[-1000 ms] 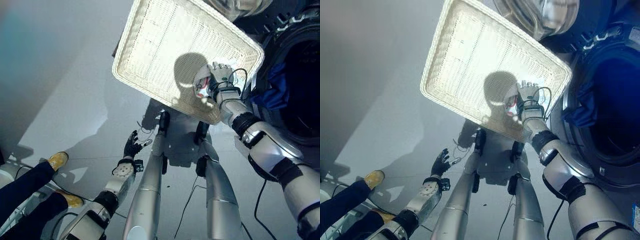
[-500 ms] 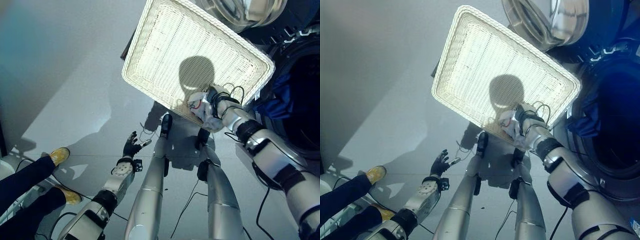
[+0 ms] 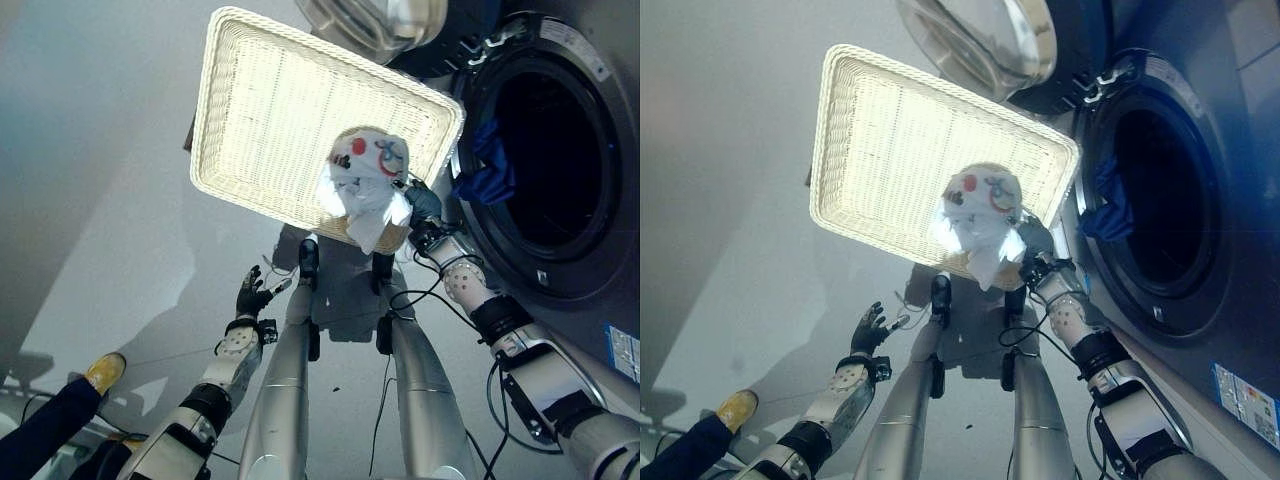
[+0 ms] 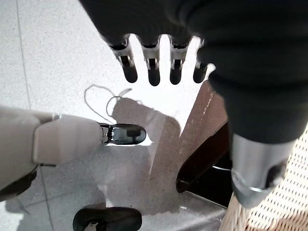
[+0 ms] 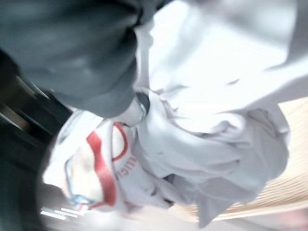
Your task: Put the clothes into the washing machine.
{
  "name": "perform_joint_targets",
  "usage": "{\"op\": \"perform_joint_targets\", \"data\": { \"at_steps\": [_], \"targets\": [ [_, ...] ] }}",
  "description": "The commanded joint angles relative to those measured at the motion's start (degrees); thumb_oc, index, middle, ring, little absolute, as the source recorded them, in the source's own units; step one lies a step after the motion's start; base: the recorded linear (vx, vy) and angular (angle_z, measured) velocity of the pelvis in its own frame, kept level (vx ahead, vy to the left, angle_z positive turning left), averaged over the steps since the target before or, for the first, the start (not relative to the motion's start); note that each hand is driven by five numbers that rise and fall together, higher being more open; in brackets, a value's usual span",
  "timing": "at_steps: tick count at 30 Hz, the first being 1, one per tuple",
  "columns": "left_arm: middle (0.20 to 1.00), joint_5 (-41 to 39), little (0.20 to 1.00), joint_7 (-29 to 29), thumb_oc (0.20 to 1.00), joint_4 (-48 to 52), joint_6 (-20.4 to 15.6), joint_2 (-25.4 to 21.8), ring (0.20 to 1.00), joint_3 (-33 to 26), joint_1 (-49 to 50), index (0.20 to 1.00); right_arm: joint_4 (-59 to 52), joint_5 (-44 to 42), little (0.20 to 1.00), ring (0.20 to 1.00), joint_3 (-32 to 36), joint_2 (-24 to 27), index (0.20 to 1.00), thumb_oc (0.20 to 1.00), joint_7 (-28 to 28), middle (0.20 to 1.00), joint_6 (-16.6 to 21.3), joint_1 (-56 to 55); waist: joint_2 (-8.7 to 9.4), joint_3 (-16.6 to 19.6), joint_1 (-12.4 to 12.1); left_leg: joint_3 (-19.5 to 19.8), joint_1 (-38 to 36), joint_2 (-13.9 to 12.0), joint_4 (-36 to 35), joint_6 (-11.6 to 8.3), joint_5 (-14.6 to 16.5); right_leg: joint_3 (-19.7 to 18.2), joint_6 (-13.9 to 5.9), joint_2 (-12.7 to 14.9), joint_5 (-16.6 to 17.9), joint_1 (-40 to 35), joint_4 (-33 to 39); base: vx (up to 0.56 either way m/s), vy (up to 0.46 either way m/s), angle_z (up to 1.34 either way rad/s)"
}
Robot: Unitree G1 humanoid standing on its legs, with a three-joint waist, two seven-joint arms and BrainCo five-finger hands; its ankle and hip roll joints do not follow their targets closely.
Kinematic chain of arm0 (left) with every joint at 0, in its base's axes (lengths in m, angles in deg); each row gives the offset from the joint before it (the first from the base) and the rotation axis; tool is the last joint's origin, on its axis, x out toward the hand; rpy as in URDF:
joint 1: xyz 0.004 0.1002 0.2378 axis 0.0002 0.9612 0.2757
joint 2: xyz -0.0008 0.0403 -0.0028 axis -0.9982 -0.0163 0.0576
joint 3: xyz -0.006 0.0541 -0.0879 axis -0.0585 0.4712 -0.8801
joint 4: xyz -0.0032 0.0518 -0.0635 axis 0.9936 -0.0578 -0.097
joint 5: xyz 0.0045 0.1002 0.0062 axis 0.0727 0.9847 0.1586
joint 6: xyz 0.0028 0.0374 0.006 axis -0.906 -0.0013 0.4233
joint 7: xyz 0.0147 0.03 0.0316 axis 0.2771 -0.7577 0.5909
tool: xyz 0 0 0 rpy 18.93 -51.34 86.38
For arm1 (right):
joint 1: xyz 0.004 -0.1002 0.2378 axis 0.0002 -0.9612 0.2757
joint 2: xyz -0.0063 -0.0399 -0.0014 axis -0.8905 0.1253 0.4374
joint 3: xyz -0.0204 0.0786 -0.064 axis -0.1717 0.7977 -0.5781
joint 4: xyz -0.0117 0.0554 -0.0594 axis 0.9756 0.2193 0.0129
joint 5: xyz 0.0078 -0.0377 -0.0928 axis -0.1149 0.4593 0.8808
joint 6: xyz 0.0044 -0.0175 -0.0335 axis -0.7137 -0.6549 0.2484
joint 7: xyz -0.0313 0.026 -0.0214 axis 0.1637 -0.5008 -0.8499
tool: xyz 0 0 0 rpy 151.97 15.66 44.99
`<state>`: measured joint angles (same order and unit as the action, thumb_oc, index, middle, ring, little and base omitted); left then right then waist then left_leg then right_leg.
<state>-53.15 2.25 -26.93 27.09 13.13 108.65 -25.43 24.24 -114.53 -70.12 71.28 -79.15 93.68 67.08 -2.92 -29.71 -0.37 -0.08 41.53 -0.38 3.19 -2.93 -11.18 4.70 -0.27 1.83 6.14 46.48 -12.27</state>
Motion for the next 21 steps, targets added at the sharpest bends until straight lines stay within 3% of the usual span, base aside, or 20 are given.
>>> {"op": "perform_joint_targets", "data": {
  "at_steps": [1, 4, 5, 6, 9, 11, 14, 15, 21],
  "targets": [
    [1.0, -1.1, 1.0, 2.05, 1.0, -0.88, -1.61, 0.88, 1.0, -0.85, 3.59, 1.0, -6.41, -15.75, 0.2, 0.2, 6.41, -0.87, 0.2, 0.2, 0.95, 0.2, 8.05, -1.19, -1.93, -0.09, 1.02, -1.78, -1.68, 3.04, 0.6, 0.07, 3.35, 0.88, -4.69, -1.62, -0.7, -1.39, -0.28, 0.04, 0.004, -0.11],
    [1.0, -1.62, 1.0, 1.96, 1.0, -1.87, -1.92, 0.88, 1.0, -0.69, 3.53, 1.0, -4.13, -19.34, 0.2, 0.2, 10.06, -0.29, 0.2, 0.2, -4.75, 0.2, 14.62, -1.44, -2.22, -0.09, 1.44, -1.98, -1.55, 2.86, 1.25, 0.0, 3.7, 0.55, -4.46, -1.62, -1.15, -1.37, -0.96, 0.04, 0.001, -0.17],
    [1.0, -1.67, 1.0, 1.96, 1.0, -1.97, -1.97, 0.87, 1.0, -0.77, 3.27, 1.0, -3.89, -19.56, 0.2, 0.2, 10.58, -0.13, 0.2, 0.2, -5.13, 0.2, 14.63, -1.12, -2.25, -0.09, 1.47, -2.03, -1.02, 2.83, 1.31, 0.0, 3.28, 0.57, -4.38, -1.62, -0.63, -0.96, -0.81, 0.07, -0.021, -0.19],
    [1.0, -1.84, 1.0, 2.06, 1.0, -2.78, -2.34, 1.08, 1.0, -0.18, 3.19, 1.0, -1.64, -21.62, 0.2, 0.2, 13.89, 1.16, 0.2, 0.2, -8.3, 0.2, 19.6, 0.07, -2.6, -0.09, 1.57, -2.15, -1.38, 2.8, 2.02, -0.11, 4.17, 0.52, -4.16, -1.49, -1.75, -1.45, -1.63, 0.06, -0.026, -0.17],
    [1.0, -2.26, 1.0, 1.86, 1.0, -3.79, -2.51, 1.01, 1.0, 0.47, 2.57, 1.0, 0.63, -23.41, 0.2, 0.2, 17.29, 3.42, 0.2, 0.2, -13.07, 0.2, 25.52, 3.16, -3.14, -0.09, 1.5, -2.11, -1.26, 2.92, 3.06, -0.23, 4.66, 0.77, -3.87, -1.19, -2.36, -1.53, -2.45, 0.07, -0.042, -0.06],
    [1.0, -2.55, 1.0, 2.07, 1.0, -4.1, -2.08, 0.91, 1.0, 1.28, 1.62, 1.0, 2.86, -24.09, 0.2, 0.2, 19.67, 5.84, 0.2, 0.2, -17.72, 0.2, 31.97, 7.03, -3.76, -0.09, 1.18, -1.99, -0.22, 3.11, 4.27, -0.29, 4.6, 1.19, -3.52, -0.99, -2.36, -0.81, -3.26, 0.06, -0.06, -0.04],
    [1.0, -2.88, 1.0, 1.74, 1.0, -3.98, -1.54, 0.4, 1.0, 1.85, 1.41, 1.0, 5.33, -23.18, 0.2, 0.2, 20.69, 8.45, 0.2, 0.2, -22.53, 0.2, 35.43, 9.92, -4.23, -0.09, 0.84, -1.6, 0.35, 3.4, 5.84, -0.29, 5.17, 1.53, -3.2, -0.81, -2.98, -0.41, -4.44, 0.08, -0.052, -0.03],
    [1.0, -2.89, 1.0, 1.42, 1.0, -3.65, -1.24, 0.23, 1.0, 2.33, 1.7, 1.0, 7.66, -22.43, 0.2, 0.2, 21.05, 10.74, 0.2, 0.2, -27.02, 0.2, 37.72, 11.98, -4.6, -0.09, 0.55, -1.33, 0.35, 3.71, 7.21, -0.33, 6.21, 1.73, -3.02, -0.55, -4.03, -0.47, -5.44, 0.07, -0.042, -0.04],
    [1.0, -3.23, 1.0, 0.49, 1.0, -0.22, -0.11, -1.93, 1.0, 4.32, 3.47, 1.0, 17.26, -15.81, 0.2, 0.2, 18.95, 20.62, 0.2, 0.2, -39.07, 0.2, 38.6, 19.26, -6.09, -0.09, -0.84, -0.63, 1.65, 3.93, 10.28, -0.12, 7.37, 2.51, -2.43, -0.12, -5.99, 0.67, -8.77, 0.1, -0.035, -0.01]
  ]
}}
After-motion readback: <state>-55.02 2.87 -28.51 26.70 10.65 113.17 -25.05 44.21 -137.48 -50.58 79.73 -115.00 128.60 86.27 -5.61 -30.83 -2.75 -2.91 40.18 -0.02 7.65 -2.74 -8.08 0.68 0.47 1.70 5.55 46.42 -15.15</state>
